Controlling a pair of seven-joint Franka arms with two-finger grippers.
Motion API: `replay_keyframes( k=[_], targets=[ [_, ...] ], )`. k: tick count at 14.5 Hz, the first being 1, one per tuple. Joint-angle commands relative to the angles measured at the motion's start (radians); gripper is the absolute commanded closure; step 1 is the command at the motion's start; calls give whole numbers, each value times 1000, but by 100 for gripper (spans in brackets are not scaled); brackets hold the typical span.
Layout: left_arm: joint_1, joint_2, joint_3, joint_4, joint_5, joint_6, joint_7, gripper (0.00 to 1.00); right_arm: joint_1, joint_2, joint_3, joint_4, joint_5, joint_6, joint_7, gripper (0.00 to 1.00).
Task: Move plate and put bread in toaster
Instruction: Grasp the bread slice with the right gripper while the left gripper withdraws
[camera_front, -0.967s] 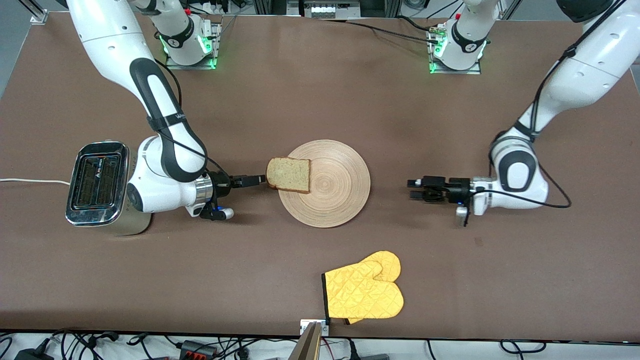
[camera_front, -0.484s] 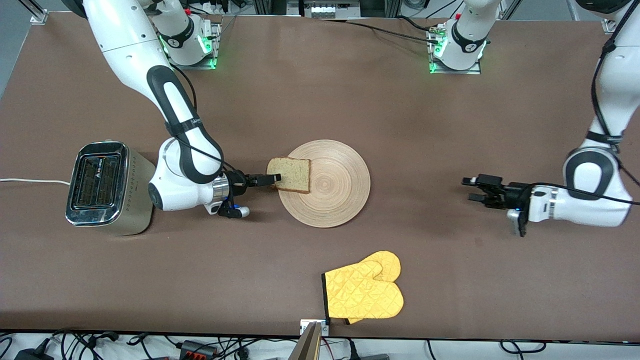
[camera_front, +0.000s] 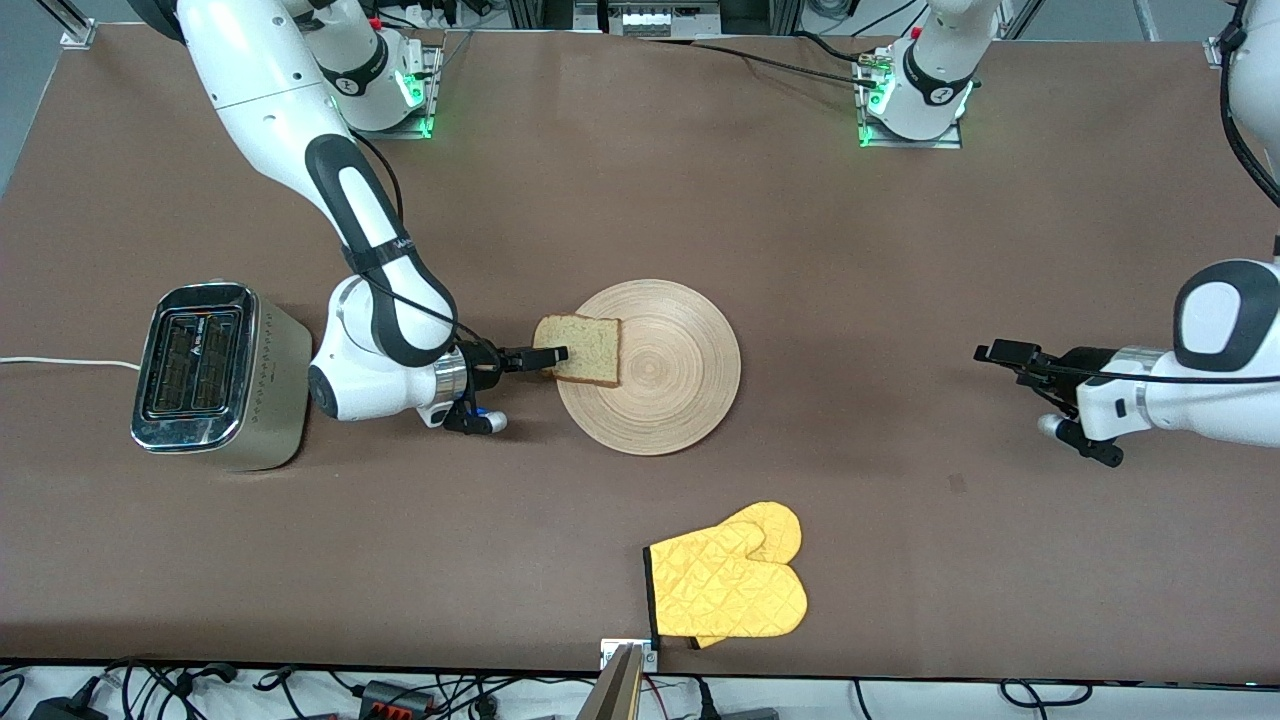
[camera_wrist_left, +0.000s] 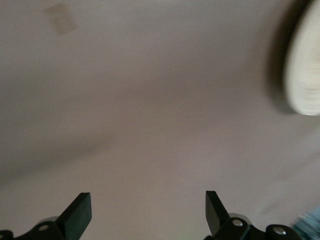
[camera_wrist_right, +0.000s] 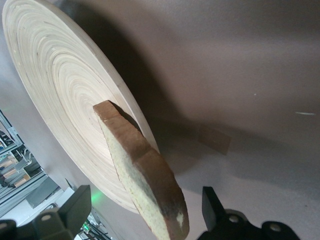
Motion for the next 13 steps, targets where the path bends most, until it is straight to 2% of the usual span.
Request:
replay_keyframes(
  k=[1,3,5,6,8,11,13],
  targets=[
    [-37,-32,7,-14,127,-13,-133,0,9,6,-4,-7,27,5,-24,32],
    [-66,-28,9,-16,225,-7,-207,0,8,7,-5,-7,27,2,-24,60],
    [-109,-26,9,-16,302,-4,-304,0,9,7,-5,-7,27,3,-21,84],
    [-131,-26,9,-14,321,-4,-340,0,11,7,-5,-5,27,11,-12,91],
    [-166,-29,7,-11,331,-8,-408,0,16,-1,-7,4,21,12,-7,100],
    [-172,-69,-13,-8,330,-15,-413,0,14,-30,-15,33,-6,3,60,100],
    [-171,-107,-16,27,330,-13,-402,0,14,-88,-18,54,-96,0,147,100]
  ],
)
